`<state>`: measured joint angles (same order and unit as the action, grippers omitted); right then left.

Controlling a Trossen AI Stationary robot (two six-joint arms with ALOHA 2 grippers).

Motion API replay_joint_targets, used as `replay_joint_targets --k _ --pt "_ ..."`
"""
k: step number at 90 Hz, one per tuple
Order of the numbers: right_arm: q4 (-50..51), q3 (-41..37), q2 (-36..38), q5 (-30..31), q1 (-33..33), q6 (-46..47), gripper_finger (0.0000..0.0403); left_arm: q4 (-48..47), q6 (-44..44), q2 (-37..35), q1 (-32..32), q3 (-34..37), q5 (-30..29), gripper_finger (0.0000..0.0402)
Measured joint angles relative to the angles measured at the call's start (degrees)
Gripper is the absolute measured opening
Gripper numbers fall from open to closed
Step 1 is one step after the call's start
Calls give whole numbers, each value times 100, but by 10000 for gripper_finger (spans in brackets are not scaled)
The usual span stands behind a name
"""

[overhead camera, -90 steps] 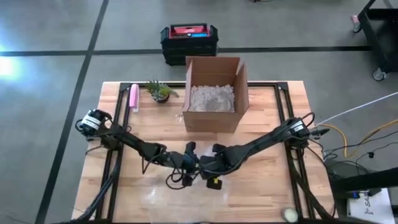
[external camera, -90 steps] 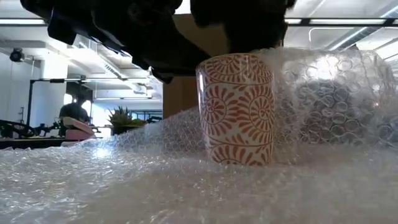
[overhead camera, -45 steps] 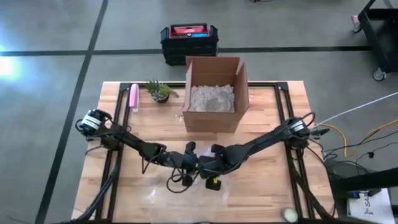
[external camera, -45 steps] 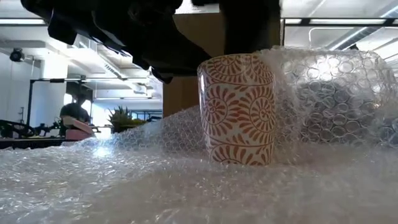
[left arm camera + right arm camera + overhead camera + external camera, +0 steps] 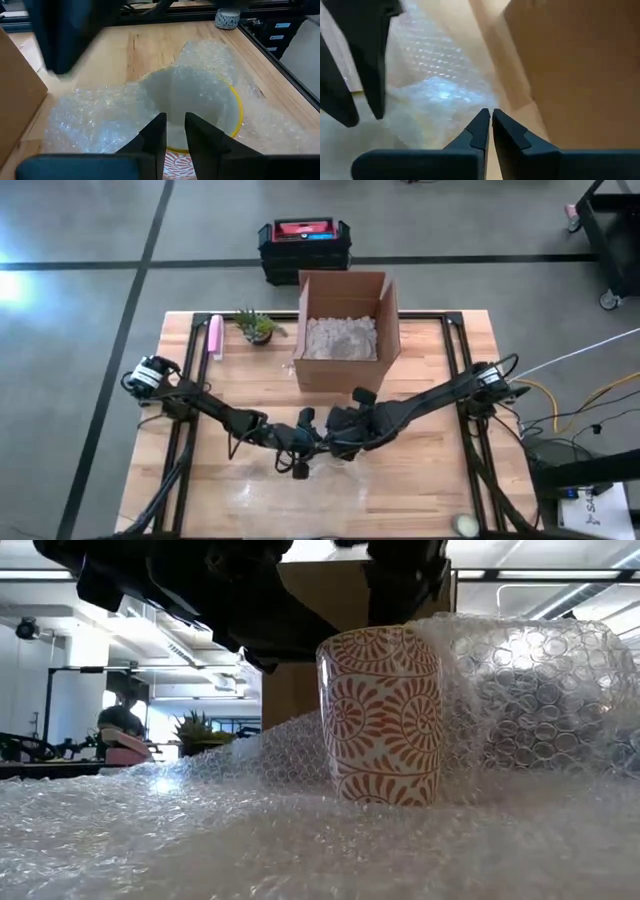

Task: Wrap mug
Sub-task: Wrap the orange mug with bubble wrap

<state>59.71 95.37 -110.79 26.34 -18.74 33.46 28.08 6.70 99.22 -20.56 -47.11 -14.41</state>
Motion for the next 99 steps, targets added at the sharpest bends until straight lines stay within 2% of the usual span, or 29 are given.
replay_joint_targets --k 13,35,72,87,99 --pt "-134 -2 -145 -151 -47 -103 7 -1 -2 0 0 0 2 58" --pt "-392 55 -141 -1022 -265 -262 7 -3 -10 0 -2 0 4 58" --pt "-901 22 -327 -1243 -479 -246 7 -3 -7 0 -2 0 2 58" --pt "-930 -104 -690 -783 -390 -121 7 11 7 2 0 -4 0 58" --pt "-974 -94 -898 -831 -355 -34 7 15 2 7 -2 -4 3 58"
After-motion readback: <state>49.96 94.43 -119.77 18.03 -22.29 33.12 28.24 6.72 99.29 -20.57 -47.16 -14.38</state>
